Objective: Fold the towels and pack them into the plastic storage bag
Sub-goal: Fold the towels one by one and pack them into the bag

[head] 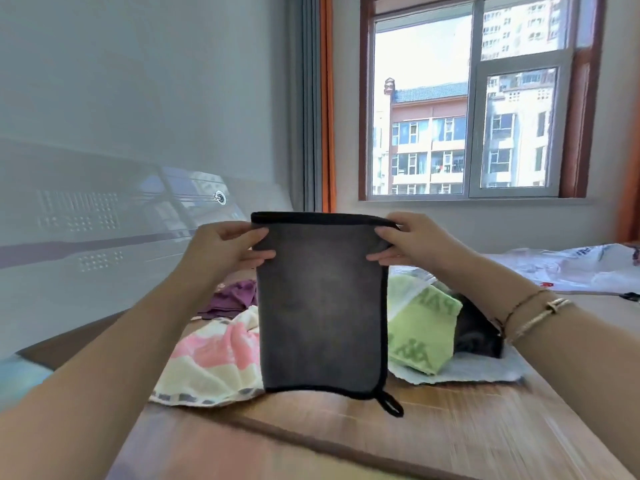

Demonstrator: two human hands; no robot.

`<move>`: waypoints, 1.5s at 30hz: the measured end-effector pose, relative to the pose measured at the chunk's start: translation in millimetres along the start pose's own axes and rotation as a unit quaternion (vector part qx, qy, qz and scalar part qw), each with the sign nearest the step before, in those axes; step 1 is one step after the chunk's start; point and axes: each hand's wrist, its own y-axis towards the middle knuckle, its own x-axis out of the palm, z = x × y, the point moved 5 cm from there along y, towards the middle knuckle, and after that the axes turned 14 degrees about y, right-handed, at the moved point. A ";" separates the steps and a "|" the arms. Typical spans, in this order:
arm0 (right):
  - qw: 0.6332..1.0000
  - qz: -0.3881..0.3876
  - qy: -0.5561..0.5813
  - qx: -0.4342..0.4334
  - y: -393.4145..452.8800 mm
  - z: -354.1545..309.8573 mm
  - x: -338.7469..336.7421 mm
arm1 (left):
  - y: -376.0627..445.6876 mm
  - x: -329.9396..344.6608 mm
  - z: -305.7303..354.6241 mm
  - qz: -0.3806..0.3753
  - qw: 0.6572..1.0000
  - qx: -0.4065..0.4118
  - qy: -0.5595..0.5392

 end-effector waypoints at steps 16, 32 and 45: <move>0.930 -0.219 -0.220 0.199 -116.2 134.0 35.7 | -121.9 25.4 -147.6 -0.178 0.964 -0.102 0.168; 0.840 -0.068 -0.537 0.048 -41.7 209.8 95.2 | -28.2 60.1 -230.5 -0.107 0.897 -0.208 0.375; 0.867 -0.144 -0.463 0.113 -81.1 221.6 71.4 | -61.4 81.7 -201.0 -0.075 0.836 -0.233 0.492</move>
